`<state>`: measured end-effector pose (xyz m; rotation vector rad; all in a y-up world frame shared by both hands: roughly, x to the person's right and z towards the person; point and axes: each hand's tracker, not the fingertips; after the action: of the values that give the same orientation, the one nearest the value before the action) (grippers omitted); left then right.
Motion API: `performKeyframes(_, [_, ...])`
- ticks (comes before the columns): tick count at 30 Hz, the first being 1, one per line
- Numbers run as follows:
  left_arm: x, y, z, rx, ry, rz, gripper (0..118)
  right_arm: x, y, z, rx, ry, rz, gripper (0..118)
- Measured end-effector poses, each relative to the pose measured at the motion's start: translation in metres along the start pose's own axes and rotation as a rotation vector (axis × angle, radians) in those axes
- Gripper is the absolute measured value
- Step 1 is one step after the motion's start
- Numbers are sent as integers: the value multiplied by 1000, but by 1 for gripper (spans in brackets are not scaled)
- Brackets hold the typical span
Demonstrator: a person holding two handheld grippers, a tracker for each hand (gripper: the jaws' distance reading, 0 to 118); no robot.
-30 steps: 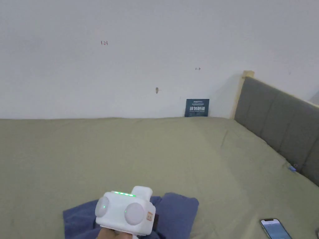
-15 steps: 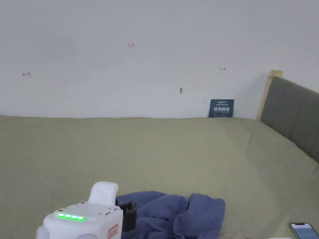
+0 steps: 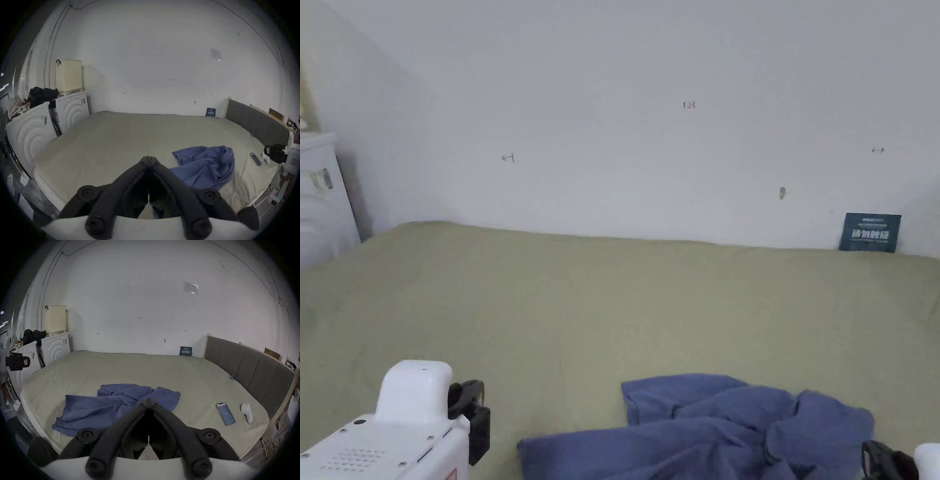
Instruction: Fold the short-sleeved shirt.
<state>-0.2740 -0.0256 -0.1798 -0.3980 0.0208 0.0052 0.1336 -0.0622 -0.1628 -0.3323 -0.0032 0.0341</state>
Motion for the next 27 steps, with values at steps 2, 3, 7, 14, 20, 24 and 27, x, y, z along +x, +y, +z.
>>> performKeyframes(2, [0, -2, -12, -33, -15, 16, 0, -3, 2, -1, 1, 5, 4, 0])
performKeyframes(3, [0, -4, -22, -80, -24, 15, 0, -4, 3, -3, -1, 9, 7, 0])
performKeyframes(7, [-4, -12, -87, -230, -35, -10, 0, -6, 2, -12, -23, 10, 24, 0])
performKeyframes(14, [-4, -50, -228, -547, -80, -40, 8, -1, -14, -39, -111, -20, 27, 0])
performKeyframes(20, [-3, -78, -285, -658, -48, -86, 114, 16, -29, -57, -174, -32, 49, 0])
performKeyframes(24, [2, -94, -293, -702, -48, -84, 111, 29, -38, -75, -276, -78, 20, 0])
performKeyframes(27, [5, -82, -281, -633, -86, -103, 66, 49, -43, -96, -313, -91, 9, 0])
